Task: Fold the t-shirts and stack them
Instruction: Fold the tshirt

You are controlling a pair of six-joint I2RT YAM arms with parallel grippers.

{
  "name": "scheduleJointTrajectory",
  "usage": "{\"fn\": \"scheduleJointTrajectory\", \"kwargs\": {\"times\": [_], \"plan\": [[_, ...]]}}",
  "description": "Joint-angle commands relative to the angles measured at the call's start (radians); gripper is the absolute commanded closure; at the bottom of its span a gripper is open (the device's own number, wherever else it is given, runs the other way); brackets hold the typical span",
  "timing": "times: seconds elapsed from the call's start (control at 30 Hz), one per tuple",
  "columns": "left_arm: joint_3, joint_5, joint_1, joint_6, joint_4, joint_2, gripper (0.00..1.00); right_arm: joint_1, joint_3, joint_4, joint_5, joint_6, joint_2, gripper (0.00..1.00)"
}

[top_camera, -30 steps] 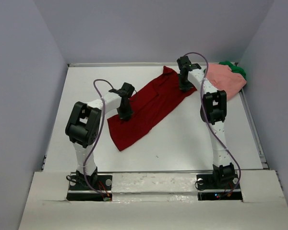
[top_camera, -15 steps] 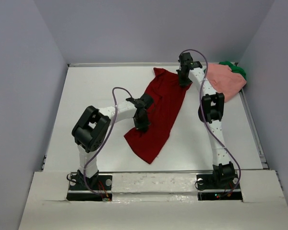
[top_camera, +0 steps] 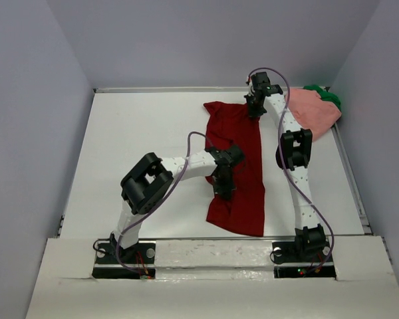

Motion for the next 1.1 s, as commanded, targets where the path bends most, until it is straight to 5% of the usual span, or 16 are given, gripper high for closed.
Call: {"fn": "scheduleJointTrajectory", "kwargs": {"times": [0.0,0.33,0.57,0.8,1.07], "plan": [[0.058,-0.040,0.003,-0.047,-0.099,-0.051,1.00,-0.003,0.003,0.025,-0.065,-0.018,0.011,1.00],[0.173,-0.499,-0.023,-0.107,-0.281,-0.202,1.00,-0.003,-0.054,0.055,-0.030,-0.004,-0.097,1.00],[0.323,-0.666,-0.019,0.099,-0.243,-0.169,1.00,0.017,-0.120,0.064,-0.007,0.005,-0.266,1.00],[0.440,-0.417,0.186,0.457,-0.037,-0.055,1.00,0.086,-0.272,0.033,0.102,0.051,-0.473,1.00],[0.928,-0.153,0.354,0.660,-0.097,0.344,1.00,0.172,-0.749,0.140,0.131,0.209,-0.856,1.00]]}}
